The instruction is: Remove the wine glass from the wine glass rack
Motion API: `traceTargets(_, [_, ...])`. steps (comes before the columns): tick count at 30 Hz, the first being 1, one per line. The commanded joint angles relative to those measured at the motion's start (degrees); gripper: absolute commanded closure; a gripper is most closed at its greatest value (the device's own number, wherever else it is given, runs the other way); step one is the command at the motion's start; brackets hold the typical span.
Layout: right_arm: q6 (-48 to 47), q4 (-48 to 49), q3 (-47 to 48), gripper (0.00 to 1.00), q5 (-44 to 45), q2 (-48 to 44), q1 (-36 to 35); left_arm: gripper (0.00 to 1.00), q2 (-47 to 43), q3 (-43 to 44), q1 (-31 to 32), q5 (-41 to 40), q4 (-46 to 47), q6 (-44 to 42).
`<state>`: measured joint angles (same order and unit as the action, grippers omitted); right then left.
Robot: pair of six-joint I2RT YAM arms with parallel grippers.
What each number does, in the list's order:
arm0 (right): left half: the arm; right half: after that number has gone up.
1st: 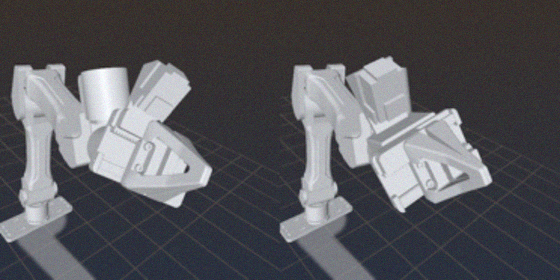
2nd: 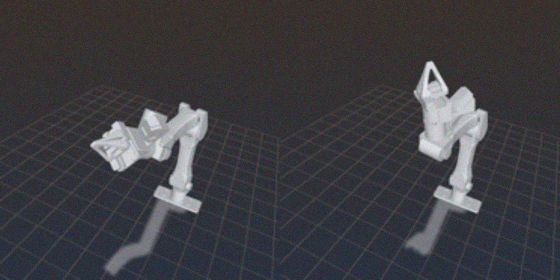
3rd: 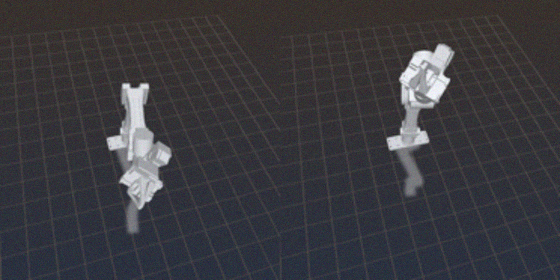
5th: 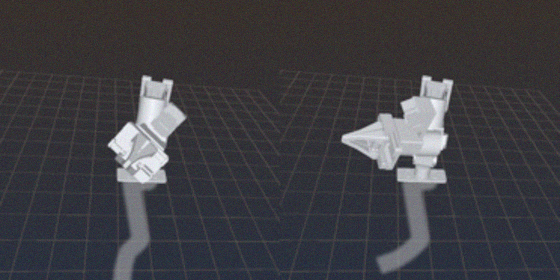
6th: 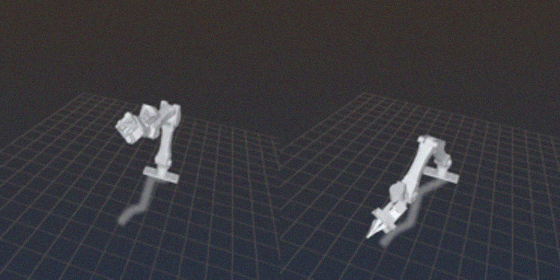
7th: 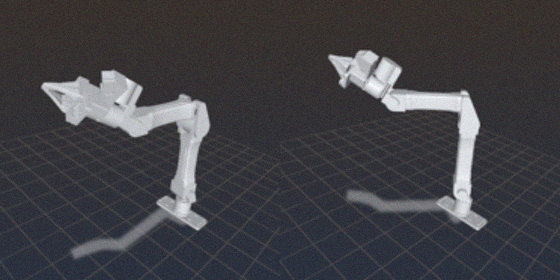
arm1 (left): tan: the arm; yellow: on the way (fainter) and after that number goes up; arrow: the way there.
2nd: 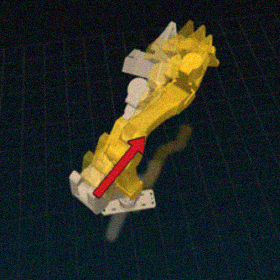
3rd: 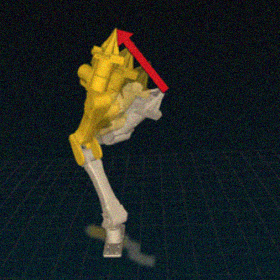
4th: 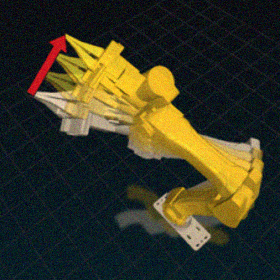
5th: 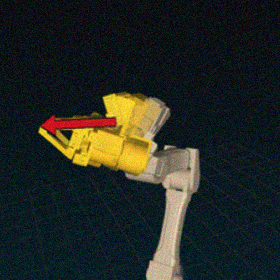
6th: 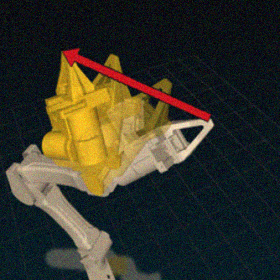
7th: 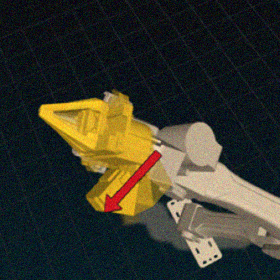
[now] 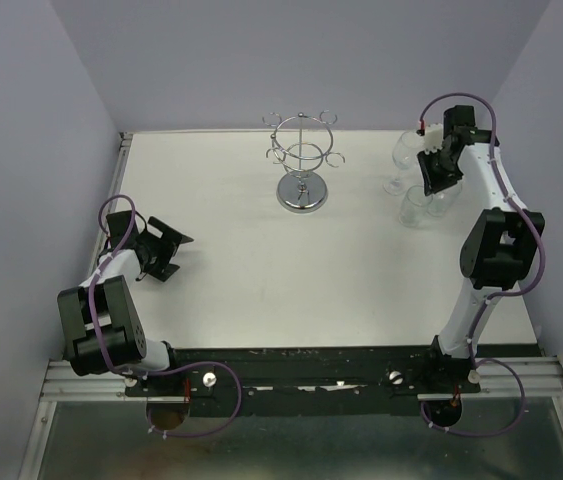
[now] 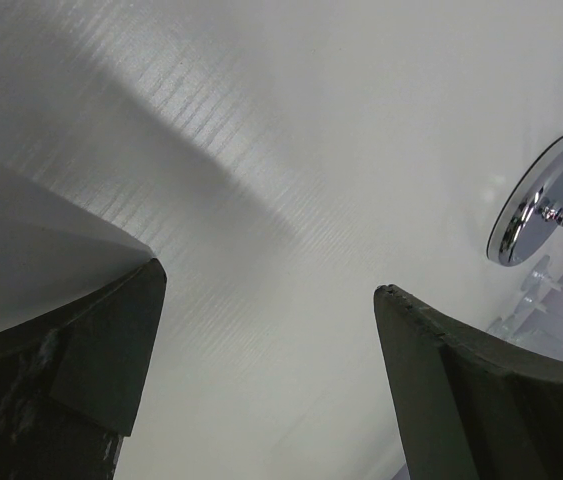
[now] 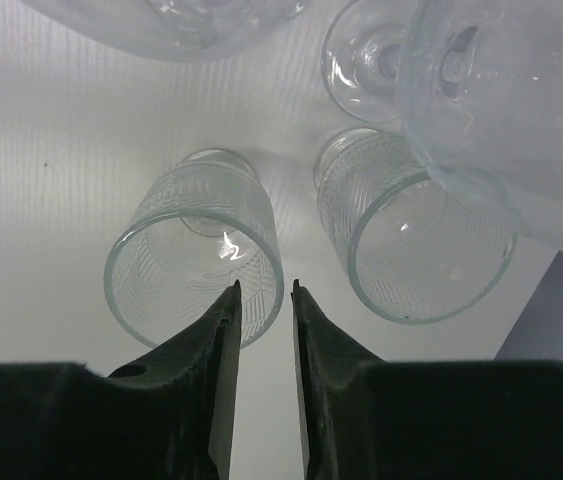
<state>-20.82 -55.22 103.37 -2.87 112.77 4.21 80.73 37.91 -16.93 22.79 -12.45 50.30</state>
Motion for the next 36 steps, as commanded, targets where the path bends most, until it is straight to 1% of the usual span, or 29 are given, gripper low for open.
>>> traceTargets(1, [1.8, -1.2, 2.9, 0.62, -1.5, -1.9, 0.4, 0.01, -1.3, -0.6, -0.6, -1.0, 1.3, -0.4])
traceTargets(6, [4.5, -1.5, 4.9, 0.33, -1.9, -5.8, 0.4, 0.01, -1.1, -0.5, -0.6, -0.8, 1.5, -0.2])
traceTargets(8, [6.0, -1.4, 8.6, 0.22, -2.0, -6.9, 0.4, 0.01, -1.1, -0.4, -0.5, -0.6, 1.6, -0.1])
traceTargets(10, [8.2, -1.4, 14.7, 0.13, -2.2, -7.4, 0.4, 0.01, -1.2, 0.1, -0.6, -0.5, 1.3, -0.4])
traceTargets(11, [9.6, -1.4, 18.1, 0.09, -2.7, -7.5, 0.5, 0.01, -1.2, 0.5, -0.6, -0.5, 0.9, -0.6])
traceTargets(13, [12.3, -1.9, 23.5, 0.07, -5.1, -7.7, 0.5, 0.01, -0.9, 1.0, -0.6, -0.1, 0.8, -1.1])
traceTargets(15, [16.4, -2.2, 25.8, 0.05, -7.4, -8.4, 0.4, 0.01, -0.6, 1.7, -0.5, 0.4, 0.9, -1.2])
traceTargets(16, [18.7, -2.1, 25.6, 0.00, -8.7, -9.2, 0.4, 0.01, -0.5, 2.2, -0.6, 0.8, 0.8, -1.6])
traceTargets(19, [26.4, 0.4, 19.2, 0.00, -9.9, -15.5, 0.4, 0.01, -1.1, 5.8, -0.6, 1.2, 0.1, -4.9])
traceTargets(21, [28.8, 0.7, 14.4, 0.00, -8.7, -19.4, 0.4, 0.01, -1.6, 8.8, -0.4, 1.0, -0.5, -7.6])
traceTargets(24, [28.5, 0.6, 8.3, 0.00, -6.2, -25.6, 0.4, 0.01, -2.0, 13.7, -0.4, 1.3, -1.6, -11.1])
traceTargets(26, [27.4, 0.2, 3.8, 0.00, -6.3, -30.0, 0.4, 0.01, -2.2, 16.4, -0.2, 1.3, -2.3, -13.7])
traceTargets(29, [26.0, -0.1, -5.7, 0.00, -11.3, -37.0, 0.4, 0.01, -1.9, 22.1, 1.1, 0.9, -5.5, -19.6])
traceTargets(32, [23.9, 3.1, -19.2, 0.00, -17.9, -44.9, 0.3, 0.01, -1.6, 29.0, 3.7, 0.7, -10.6, -25.9])
traceTargets(34, [24.0, 5.7, -27.0, 0.00, -19.3, -48.7, 0.3, 0.01, -2.0, 32.7, 6.0, -0.2, -13.7, -29.6])
traceTargets(36, [26.2, 8.1, -32.3, 0.00, -19.2, -51.1, 0.3, 0.01, -3.0, 35.1, 8.7, -0.7, -16.1, -33.2])
